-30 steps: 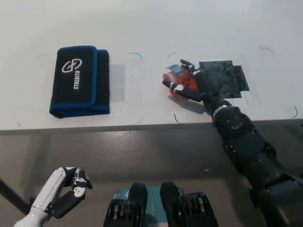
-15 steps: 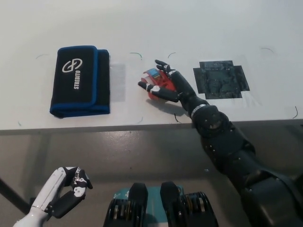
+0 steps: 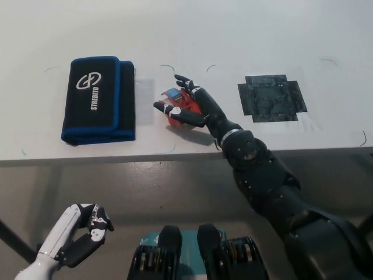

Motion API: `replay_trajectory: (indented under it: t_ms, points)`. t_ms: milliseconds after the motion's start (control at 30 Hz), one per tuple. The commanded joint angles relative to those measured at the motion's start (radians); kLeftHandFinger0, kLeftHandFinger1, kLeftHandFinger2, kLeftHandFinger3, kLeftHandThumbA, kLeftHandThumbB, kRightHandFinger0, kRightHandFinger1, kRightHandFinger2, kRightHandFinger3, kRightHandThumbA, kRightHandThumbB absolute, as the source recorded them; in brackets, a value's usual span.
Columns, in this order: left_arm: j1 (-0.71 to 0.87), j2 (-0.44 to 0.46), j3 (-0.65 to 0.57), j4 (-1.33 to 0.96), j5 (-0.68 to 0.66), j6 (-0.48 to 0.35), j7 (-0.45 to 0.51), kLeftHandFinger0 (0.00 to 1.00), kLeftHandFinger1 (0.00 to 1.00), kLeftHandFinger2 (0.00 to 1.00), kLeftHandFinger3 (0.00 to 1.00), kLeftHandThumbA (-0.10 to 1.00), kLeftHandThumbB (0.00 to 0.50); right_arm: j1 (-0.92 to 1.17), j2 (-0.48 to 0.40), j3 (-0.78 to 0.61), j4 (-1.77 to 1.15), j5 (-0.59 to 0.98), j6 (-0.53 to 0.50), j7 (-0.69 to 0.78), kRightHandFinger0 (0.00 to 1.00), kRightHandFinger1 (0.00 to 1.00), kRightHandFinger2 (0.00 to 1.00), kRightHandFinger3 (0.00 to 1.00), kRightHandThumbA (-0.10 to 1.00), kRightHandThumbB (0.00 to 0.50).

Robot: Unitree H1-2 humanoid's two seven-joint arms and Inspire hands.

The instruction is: Use the right hand to move the tape on the right hand side to the notebook on the left hand side

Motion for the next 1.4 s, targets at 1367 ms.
replay_trajectory:
  t_ms: [1367]
  points:
    - [-0.024,0.014,0.018,-0.034,-0.002,-0.003,-0.008,0.28,0.21,0.2,0.38,0.22,0.0,-0.069,0.007,0.075,-0.01,-0.073,-0.056,-0.099,1.0,1.0,1.0,1.0,0.99,0.47]
